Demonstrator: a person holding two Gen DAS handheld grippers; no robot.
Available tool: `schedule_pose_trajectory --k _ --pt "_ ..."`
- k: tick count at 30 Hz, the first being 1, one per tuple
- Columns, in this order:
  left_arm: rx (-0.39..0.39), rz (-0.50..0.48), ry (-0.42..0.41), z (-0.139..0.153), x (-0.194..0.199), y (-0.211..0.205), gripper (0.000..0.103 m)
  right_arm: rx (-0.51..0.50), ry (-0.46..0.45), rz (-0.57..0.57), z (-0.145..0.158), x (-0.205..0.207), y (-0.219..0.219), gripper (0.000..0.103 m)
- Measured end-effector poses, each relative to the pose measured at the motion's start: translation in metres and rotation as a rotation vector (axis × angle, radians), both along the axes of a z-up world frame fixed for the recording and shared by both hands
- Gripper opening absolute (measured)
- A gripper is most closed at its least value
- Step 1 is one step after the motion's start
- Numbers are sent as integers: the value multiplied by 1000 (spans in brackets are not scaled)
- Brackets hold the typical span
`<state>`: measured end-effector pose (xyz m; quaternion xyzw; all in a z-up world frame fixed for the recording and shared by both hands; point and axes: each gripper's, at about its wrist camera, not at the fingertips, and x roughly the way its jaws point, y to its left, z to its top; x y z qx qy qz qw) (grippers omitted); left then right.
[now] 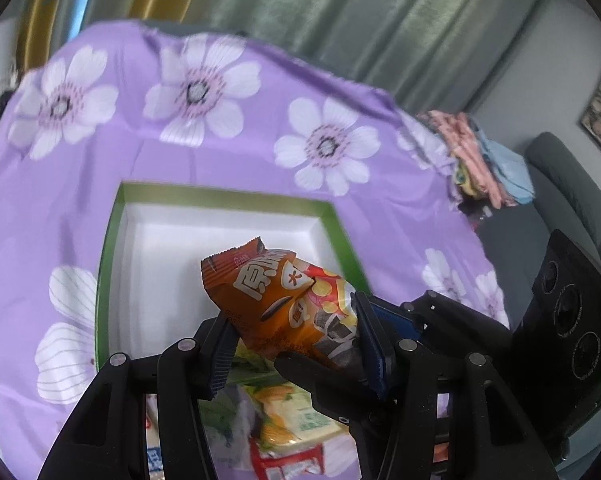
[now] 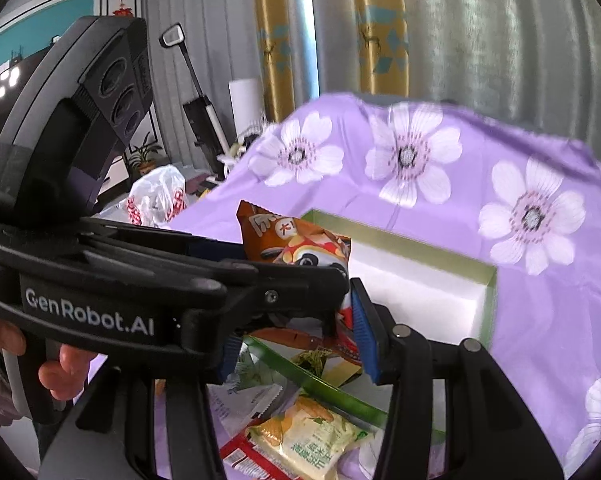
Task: Organize snacks
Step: 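Lift the chip bag into the green box and open the right gripper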
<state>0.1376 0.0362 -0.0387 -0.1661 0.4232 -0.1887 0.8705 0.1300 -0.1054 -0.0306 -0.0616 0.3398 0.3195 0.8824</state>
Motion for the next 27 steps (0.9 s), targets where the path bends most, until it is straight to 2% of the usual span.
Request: schedule_pose_trajectory --k 9,16,17,19,21,23,27 --pt "-18 32 123 -49 29 13 54 -33 127 -1 -49 35 17 49" --pt "-60 53 148 -59 32 21 54 -49 167 4 -62 43 26 51" --pt "-62 60 152 -59 32 22 56 -52 164 1 -62 44 26 52" --pt "-45 75 159 -59 33 23 65 -59 164 -2 -62 45 27 53" --pt "-37 98 158 -57 31 26 76 -57 160 -3 -60 43 26 62" --pt "-43 114 151 -53 30 30 78 -53 146 -15 -56 40 22 68" --pt "-27 135 137 -44 22 36 79 -39 132 -32 -47 32 12 69"
